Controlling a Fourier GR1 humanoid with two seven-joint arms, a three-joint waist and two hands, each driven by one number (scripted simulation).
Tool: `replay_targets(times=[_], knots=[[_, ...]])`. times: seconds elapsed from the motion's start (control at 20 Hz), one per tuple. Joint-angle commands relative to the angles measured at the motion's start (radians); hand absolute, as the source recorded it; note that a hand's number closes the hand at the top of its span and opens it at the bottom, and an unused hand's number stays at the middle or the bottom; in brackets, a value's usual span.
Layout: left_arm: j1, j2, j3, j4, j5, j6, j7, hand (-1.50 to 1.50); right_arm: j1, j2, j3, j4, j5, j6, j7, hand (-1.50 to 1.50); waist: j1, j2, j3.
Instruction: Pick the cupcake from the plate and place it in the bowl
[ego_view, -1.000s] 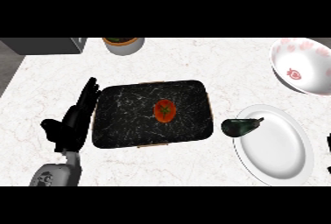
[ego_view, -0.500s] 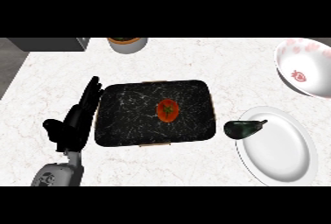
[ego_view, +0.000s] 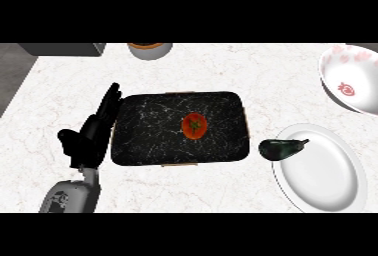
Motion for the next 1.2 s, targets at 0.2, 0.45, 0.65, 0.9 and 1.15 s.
replay_targets(times=[0.2, 0.45, 0.65, 0.9, 1.15], knots=[[-0.036, -0.02, -0.017, 0.036, -0.022, 0.002, -0.012, 0.0, -0.254, 0.026, 0.155, 0.18, 0.335, -0.157, -0.1, 1.5, 0.019, 0.006, 0.001], [-0.011, 0.005, 0.009, 0.026, 0.006, -0.029, -0.034, 0.0, -0.357, 0.086, 0.235, 0.39, 0.541, -0.305, -0.248, 1.5, 0.029, 0.007, 0.002], [-0.027, -0.027, -0.003, 0.082, -0.012, -0.01, -0.07, 0.0, -0.475, 0.155, 0.27, 0.638, 0.622, -0.378, -0.316, 1.5, 0.048, 0.017, 0.003], [-0.038, -0.014, -0.001, 0.06, -0.007, -0.024, -0.042, 0.0, -0.571, 0.191, 0.294, 0.852, 0.728, -0.488, -0.422, 1.5, 0.051, 0.019, 0.004], [-0.022, -0.039, -0.026, 0.05, -0.022, -0.009, -0.053, 0.0, -0.629, 0.206, 0.317, 1.015, 0.801, -0.546, -0.455, 1.5, 0.061, 0.024, 0.005]])
